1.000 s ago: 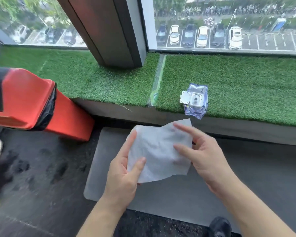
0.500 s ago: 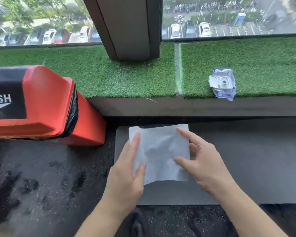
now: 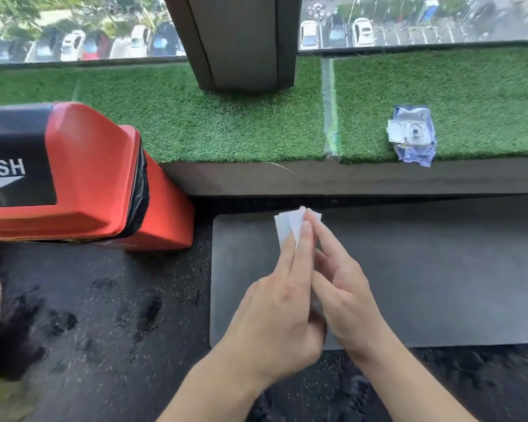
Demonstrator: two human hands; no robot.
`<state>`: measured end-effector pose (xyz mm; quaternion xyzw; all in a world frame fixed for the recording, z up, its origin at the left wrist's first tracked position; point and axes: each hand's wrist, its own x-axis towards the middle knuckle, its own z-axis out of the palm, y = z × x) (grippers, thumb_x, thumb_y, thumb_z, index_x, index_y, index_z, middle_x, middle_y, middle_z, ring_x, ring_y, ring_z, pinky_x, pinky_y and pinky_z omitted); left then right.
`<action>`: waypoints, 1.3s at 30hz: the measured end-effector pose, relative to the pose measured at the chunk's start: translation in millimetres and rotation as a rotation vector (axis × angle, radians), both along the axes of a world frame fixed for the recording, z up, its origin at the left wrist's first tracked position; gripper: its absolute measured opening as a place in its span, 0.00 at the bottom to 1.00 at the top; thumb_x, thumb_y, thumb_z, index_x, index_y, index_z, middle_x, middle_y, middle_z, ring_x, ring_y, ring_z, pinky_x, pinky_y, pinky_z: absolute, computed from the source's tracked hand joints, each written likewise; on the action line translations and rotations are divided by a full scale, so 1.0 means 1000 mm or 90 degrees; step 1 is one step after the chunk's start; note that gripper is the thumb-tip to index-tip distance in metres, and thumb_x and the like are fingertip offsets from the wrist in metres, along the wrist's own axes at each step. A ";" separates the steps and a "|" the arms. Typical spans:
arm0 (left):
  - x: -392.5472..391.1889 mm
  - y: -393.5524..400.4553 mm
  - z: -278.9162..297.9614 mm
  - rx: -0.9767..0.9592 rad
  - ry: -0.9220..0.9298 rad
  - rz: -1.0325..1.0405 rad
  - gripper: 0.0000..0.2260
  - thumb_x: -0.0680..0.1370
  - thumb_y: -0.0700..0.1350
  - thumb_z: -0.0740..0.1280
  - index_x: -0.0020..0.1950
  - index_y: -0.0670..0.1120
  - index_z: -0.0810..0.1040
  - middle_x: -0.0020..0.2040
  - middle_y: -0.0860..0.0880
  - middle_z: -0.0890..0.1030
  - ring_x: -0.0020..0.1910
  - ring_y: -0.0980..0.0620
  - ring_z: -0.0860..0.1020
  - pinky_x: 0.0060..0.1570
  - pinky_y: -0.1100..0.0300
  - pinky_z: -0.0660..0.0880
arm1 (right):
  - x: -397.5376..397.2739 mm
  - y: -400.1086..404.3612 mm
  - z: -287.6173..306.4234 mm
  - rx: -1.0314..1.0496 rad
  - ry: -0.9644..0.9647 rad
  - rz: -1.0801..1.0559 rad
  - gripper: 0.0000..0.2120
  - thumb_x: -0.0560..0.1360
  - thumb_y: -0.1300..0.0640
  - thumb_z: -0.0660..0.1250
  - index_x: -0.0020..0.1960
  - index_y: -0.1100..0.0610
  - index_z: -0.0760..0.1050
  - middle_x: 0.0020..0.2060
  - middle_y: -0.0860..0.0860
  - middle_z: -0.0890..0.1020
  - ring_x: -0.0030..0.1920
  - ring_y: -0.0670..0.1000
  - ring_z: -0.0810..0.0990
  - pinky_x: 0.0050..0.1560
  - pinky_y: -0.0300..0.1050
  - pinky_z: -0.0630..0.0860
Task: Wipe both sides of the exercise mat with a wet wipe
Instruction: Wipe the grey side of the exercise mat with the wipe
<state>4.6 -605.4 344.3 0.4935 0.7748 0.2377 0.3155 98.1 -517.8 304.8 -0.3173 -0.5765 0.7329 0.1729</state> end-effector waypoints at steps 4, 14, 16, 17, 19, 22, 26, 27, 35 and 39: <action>0.003 0.003 0.020 0.000 -0.027 -0.014 0.53 0.72 0.47 0.69 0.77 0.60 0.27 0.82 0.60 0.42 0.44 0.45 0.81 0.44 0.49 0.78 | 0.004 0.010 0.012 -0.108 0.070 0.033 0.33 0.78 0.64 0.66 0.80 0.45 0.68 0.66 0.48 0.83 0.65 0.49 0.80 0.64 0.48 0.78; -0.030 0.008 0.012 0.171 -0.233 0.390 0.37 0.73 0.54 0.77 0.77 0.57 0.63 0.70 0.62 0.73 0.46 0.54 0.81 0.46 0.66 0.77 | -0.005 0.033 0.015 -0.211 0.089 -0.064 0.33 0.70 0.67 0.63 0.72 0.49 0.78 0.64 0.55 0.84 0.58 0.56 0.83 0.54 0.47 0.82; -0.037 0.012 0.002 0.086 -0.490 0.428 0.27 0.74 0.57 0.75 0.71 0.52 0.75 0.65 0.55 0.80 0.59 0.53 0.81 0.63 0.57 0.74 | -0.007 0.038 0.021 -0.249 0.108 -0.046 0.34 0.71 0.68 0.64 0.74 0.47 0.76 0.66 0.56 0.83 0.60 0.58 0.83 0.54 0.48 0.83; -0.038 0.012 -0.002 0.074 -0.607 0.416 0.21 0.76 0.54 0.74 0.66 0.48 0.79 0.62 0.50 0.83 0.62 0.48 0.80 0.67 0.49 0.73 | -0.008 0.040 0.022 -0.262 0.108 -0.053 0.35 0.72 0.70 0.65 0.75 0.46 0.75 0.67 0.56 0.83 0.60 0.58 0.84 0.54 0.50 0.84; -0.038 0.013 -0.002 0.114 -0.652 0.429 0.12 0.78 0.46 0.72 0.58 0.42 0.83 0.56 0.41 0.85 0.59 0.39 0.82 0.63 0.45 0.76 | -0.011 0.044 0.023 -0.270 0.076 -0.081 0.36 0.74 0.70 0.70 0.76 0.45 0.72 0.63 0.58 0.85 0.57 0.59 0.85 0.51 0.51 0.85; -0.040 0.016 -0.001 0.154 -0.565 0.420 0.07 0.79 0.42 0.70 0.53 0.40 0.83 0.49 0.41 0.86 0.50 0.42 0.84 0.52 0.51 0.81 | -0.009 0.056 0.016 -0.253 -0.095 -0.101 0.38 0.69 0.54 0.79 0.76 0.46 0.70 0.59 0.53 0.87 0.59 0.57 0.86 0.51 0.53 0.83; -0.046 0.016 -0.001 0.152 -0.476 0.387 0.04 0.80 0.43 0.70 0.51 0.44 0.83 0.44 0.47 0.86 0.43 0.53 0.82 0.45 0.59 0.79 | -0.005 0.061 0.011 -0.490 -0.101 0.085 0.31 0.74 0.52 0.76 0.73 0.65 0.76 0.61 0.58 0.83 0.58 0.55 0.82 0.61 0.52 0.77; -0.046 0.015 -0.002 0.153 -0.460 0.383 0.04 0.80 0.44 0.70 0.50 0.45 0.83 0.44 0.48 0.85 0.43 0.53 0.82 0.44 0.59 0.78 | -0.004 0.060 0.009 -0.559 -0.072 0.102 0.29 0.74 0.55 0.76 0.72 0.65 0.77 0.63 0.60 0.82 0.60 0.56 0.82 0.64 0.52 0.77; -0.043 0.001 0.003 0.117 -0.423 0.328 0.03 0.79 0.46 0.72 0.49 0.47 0.83 0.43 0.44 0.85 0.41 0.51 0.81 0.43 0.53 0.77 | -0.004 0.052 0.012 -0.479 -0.051 0.109 0.20 0.79 0.59 0.73 0.68 0.67 0.79 0.65 0.64 0.82 0.57 0.58 0.84 0.59 0.53 0.81; -0.030 0.002 0.007 0.174 -0.391 0.412 0.02 0.79 0.43 0.72 0.48 0.45 0.82 0.40 0.45 0.86 0.37 0.48 0.84 0.37 0.55 0.79 | -0.007 0.033 0.022 -0.303 -0.081 -0.045 0.19 0.74 0.52 0.74 0.60 0.63 0.84 0.56 0.61 0.87 0.54 0.57 0.87 0.54 0.52 0.84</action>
